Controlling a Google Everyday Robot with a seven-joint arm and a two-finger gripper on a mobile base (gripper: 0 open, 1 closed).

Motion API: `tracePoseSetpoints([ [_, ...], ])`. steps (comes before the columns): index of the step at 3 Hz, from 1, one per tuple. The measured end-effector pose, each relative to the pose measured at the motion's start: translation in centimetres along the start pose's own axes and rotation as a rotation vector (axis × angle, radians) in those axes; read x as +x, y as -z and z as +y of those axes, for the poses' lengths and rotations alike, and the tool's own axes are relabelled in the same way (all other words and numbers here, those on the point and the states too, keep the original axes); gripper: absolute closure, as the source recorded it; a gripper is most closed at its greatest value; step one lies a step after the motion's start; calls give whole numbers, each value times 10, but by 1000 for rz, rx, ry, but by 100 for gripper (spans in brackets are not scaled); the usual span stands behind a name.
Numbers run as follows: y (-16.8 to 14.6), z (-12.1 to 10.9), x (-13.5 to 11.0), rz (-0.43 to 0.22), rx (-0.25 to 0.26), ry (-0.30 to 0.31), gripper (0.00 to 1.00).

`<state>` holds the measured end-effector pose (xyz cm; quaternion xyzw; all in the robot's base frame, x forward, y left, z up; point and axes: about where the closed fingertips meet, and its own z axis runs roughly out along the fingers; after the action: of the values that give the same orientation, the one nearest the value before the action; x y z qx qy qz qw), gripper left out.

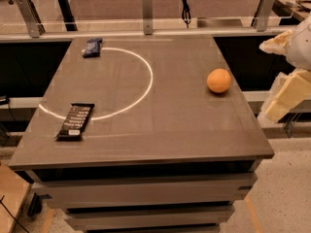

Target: Move orange near rxbar blueberry

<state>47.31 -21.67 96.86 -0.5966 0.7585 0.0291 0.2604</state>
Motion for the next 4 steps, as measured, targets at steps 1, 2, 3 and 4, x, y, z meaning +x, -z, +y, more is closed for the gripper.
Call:
tracePoseSetpoints([
  [1,0,0,0,0,0,0,0],
  [2,-13,-3,-2,-54,1,-41,0],
  [3,-37,-21,-8,-150,8,-85,0],
  [4,-61,-47,-4,-239,18,-140,0],
])
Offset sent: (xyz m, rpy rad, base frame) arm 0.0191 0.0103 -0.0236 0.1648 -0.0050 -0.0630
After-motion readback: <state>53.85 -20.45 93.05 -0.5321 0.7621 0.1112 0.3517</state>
